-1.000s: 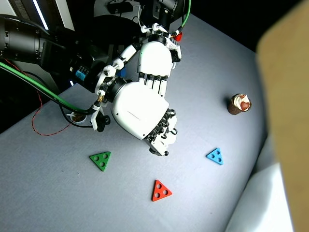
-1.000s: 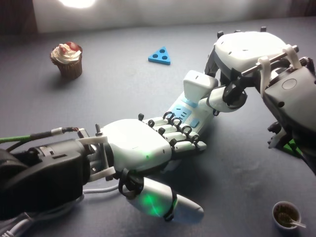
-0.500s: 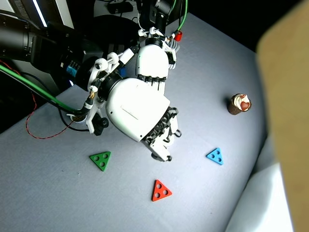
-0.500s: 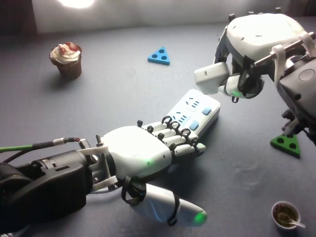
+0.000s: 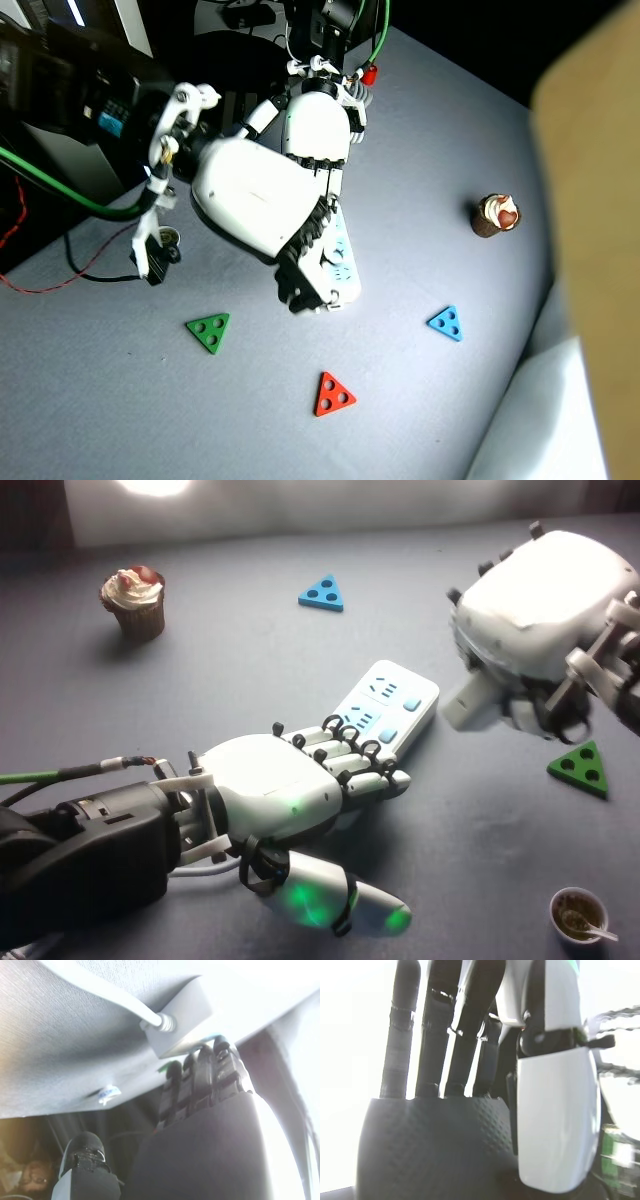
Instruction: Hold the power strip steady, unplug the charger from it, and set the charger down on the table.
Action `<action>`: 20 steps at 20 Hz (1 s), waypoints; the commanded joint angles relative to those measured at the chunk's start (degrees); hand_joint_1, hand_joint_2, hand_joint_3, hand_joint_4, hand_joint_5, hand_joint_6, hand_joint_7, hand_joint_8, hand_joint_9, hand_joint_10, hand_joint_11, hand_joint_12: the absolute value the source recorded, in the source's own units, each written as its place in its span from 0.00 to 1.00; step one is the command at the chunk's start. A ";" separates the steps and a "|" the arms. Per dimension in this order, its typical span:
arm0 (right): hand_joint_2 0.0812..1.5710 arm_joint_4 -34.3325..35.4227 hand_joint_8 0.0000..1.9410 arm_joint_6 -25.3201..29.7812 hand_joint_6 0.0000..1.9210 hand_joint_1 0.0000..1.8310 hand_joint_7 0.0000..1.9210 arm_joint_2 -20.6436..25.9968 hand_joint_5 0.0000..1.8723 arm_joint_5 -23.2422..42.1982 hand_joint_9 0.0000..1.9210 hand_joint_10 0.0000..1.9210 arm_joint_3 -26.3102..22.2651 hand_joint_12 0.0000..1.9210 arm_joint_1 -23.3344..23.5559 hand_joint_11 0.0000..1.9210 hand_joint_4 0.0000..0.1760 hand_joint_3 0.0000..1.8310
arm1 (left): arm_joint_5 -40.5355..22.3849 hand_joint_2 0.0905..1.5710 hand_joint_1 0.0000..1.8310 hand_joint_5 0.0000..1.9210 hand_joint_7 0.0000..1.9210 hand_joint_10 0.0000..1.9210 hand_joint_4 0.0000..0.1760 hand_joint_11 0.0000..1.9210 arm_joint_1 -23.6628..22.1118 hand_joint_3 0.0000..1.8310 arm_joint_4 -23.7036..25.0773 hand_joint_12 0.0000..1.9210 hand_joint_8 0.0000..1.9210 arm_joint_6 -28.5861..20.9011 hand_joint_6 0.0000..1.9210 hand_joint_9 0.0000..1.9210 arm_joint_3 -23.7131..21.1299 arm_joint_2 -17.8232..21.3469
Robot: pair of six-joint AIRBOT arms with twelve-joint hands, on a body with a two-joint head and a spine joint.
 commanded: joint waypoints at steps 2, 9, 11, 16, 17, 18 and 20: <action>0.63 -7.97 0.28 -2.71 0.35 0.69 0.66 3.91 0.60 -1.00 0.67 0.00 -1.56 0.60 -0.57 0.34 0.00 0.00 | 0.42 0.62 0.00 0.05 0.05 0.00 0.00 0.00 0.31 0.00 -1.14 0.07 0.00 -0.78 0.00 0.03 -0.06 0.20; 0.63 -8.17 0.18 -4.10 0.41 0.69 0.69 12.67 0.60 -6.60 0.65 0.00 -7.46 0.52 -7.87 0.38 0.09 0.00 | 0.27 0.61 0.00 0.05 0.04 0.00 0.00 0.00 -0.03 0.00 -1.22 0.10 0.00 -0.79 0.00 0.03 -0.24 0.50; 0.63 -8.07 0.18 -4.10 0.41 0.69 0.69 13.30 0.60 -6.78 0.65 0.00 -9.02 0.52 -7.94 0.38 0.08 0.00 | 0.10 0.61 0.00 0.05 0.04 0.00 0.00 0.00 -0.06 0.00 -1.21 0.10 0.00 -0.78 0.00 0.02 -0.30 0.55; 0.63 -8.06 0.20 -3.87 0.40 0.69 0.68 9.52 0.60 -5.69 0.65 0.00 -5.66 0.54 -7.12 0.37 0.09 0.00 | -0.32 0.62 0.00 0.05 0.04 0.00 0.00 0.00 -0.05 0.00 -1.22 0.11 0.00 -0.78 0.00 0.03 -0.39 0.62; 0.63 -8.06 0.19 -3.87 0.42 0.69 0.68 9.03 0.59 -5.46 0.64 0.00 -4.21 0.54 -7.04 0.37 0.08 0.00 | -0.47 0.61 0.00 0.05 0.04 0.00 0.00 0.00 -0.05 0.00 -1.24 0.11 0.00 -0.79 0.00 0.03 -0.43 0.69; 0.63 -8.06 0.19 -3.87 0.42 0.69 0.68 7.03 0.59 -5.21 0.64 0.00 -2.24 0.54 -6.85 0.36 0.08 0.00 | -0.50 0.61 0.00 0.04 0.03 0.00 0.00 0.00 -0.06 0.00 -1.25 0.08 0.00 -0.79 0.00 0.02 -0.46 0.75; 0.59 -8.04 0.02 -3.61 0.15 0.63 0.54 3.96 0.52 -4.78 0.55 0.00 0.74 0.57 -6.45 0.26 0.00 0.00 | -0.51 0.61 0.00 0.05 0.05 0.00 0.00 0.00 -0.12 0.00 -1.25 0.11 0.00 -0.79 0.00 0.03 -0.46 0.76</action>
